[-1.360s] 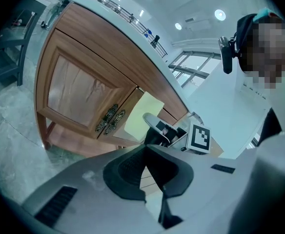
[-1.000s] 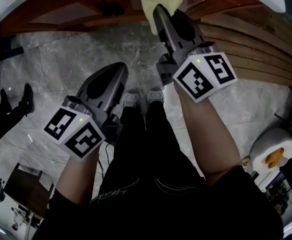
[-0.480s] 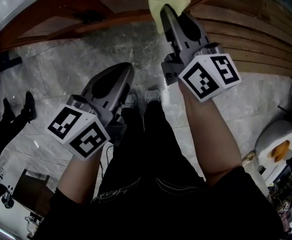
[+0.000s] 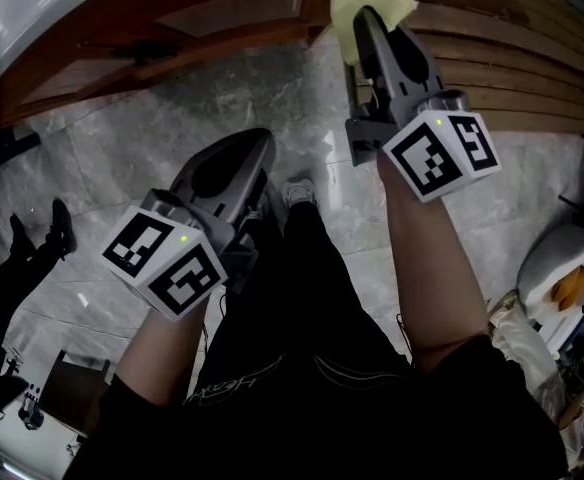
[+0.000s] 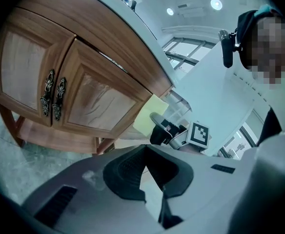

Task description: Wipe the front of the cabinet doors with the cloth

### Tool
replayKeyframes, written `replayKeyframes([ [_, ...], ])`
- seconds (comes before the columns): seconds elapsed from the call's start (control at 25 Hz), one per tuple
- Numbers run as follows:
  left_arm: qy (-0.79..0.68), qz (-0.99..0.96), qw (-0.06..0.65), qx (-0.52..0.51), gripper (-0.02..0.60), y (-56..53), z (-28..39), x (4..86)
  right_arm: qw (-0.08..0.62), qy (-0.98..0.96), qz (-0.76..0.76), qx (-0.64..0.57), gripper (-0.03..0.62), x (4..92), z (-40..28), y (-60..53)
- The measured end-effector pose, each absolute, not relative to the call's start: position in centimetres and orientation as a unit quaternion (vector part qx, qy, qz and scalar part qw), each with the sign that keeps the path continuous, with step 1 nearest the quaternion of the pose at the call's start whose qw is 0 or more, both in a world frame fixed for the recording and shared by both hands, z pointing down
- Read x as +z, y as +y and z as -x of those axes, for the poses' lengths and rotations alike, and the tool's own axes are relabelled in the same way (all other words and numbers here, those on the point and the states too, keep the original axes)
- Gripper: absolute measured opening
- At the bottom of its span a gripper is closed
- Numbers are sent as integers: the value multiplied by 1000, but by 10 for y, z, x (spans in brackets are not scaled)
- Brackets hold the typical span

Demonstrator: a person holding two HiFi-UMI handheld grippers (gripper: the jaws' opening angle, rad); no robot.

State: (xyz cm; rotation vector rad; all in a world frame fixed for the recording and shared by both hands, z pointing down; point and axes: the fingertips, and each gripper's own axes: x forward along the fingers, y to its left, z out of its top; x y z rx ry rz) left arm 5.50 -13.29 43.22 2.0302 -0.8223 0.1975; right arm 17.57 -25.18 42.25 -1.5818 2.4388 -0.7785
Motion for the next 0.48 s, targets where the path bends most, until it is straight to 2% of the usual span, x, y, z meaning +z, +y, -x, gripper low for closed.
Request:
replayKeyframes([
  [0.16,-313,-830,453,91,6,-125,-73,435,71,800,540,-253,41,422,-199,-251],
  [0.48,-297,-827,466,107,6,-119,-80,444,65,801,537,-257,40,427,-199,-246],
])
